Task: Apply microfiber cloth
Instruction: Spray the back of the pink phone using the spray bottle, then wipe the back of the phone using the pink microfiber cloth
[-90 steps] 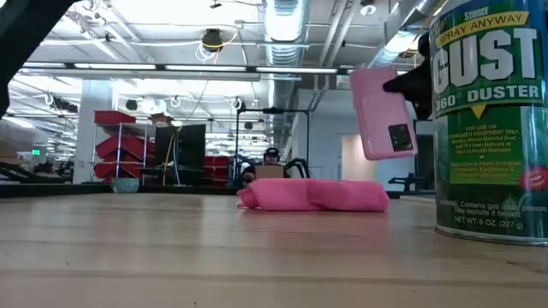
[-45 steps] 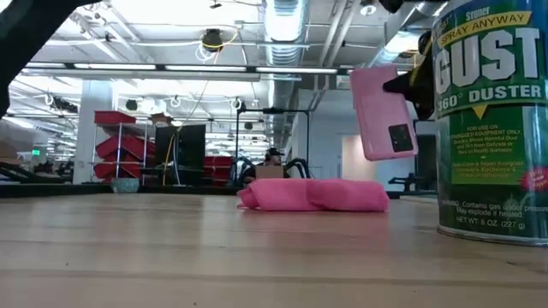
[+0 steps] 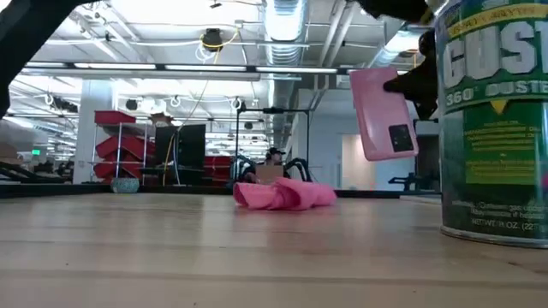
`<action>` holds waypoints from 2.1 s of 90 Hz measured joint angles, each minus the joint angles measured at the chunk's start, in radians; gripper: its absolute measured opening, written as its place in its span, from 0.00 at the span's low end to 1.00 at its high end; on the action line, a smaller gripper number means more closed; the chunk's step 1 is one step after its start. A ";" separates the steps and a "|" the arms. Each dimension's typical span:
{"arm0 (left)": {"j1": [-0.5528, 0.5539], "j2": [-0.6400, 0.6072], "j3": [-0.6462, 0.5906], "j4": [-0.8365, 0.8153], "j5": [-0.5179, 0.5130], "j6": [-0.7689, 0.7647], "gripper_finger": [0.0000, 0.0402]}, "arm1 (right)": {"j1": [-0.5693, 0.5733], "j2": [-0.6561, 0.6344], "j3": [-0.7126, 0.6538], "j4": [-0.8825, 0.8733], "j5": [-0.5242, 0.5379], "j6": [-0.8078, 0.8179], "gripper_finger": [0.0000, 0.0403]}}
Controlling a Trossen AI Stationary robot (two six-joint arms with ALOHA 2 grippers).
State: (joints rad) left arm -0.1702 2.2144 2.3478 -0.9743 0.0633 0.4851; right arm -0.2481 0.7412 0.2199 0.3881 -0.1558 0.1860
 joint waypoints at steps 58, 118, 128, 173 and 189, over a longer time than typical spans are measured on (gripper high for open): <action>0.147 -0.176 -0.458 -0.121 -0.124 -0.263 0.00 | 0.096 -0.041 0.001 -0.052 0.052 -0.015 0.03; 0.237 -0.185 -0.789 0.228 -0.054 -0.476 0.01 | 0.104 -0.041 0.001 -0.058 0.087 -0.018 0.03; 0.237 -0.185 -0.789 0.221 -0.070 -0.472 0.06 | 0.104 -0.041 0.001 -0.059 0.087 -0.018 0.03; 0.257 -0.184 -0.915 0.366 -0.091 -0.516 0.39 | 0.110 -0.041 0.001 -0.060 0.075 -0.010 0.03; 0.263 -0.193 -1.088 0.605 -0.084 -0.549 0.39 | 0.124 -0.042 0.001 -0.057 0.074 -0.011 0.03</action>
State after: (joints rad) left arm 0.0929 2.0212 1.2594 -0.3689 -0.0202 -0.0640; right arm -0.1241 0.6994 0.2207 0.3310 -0.0814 0.1753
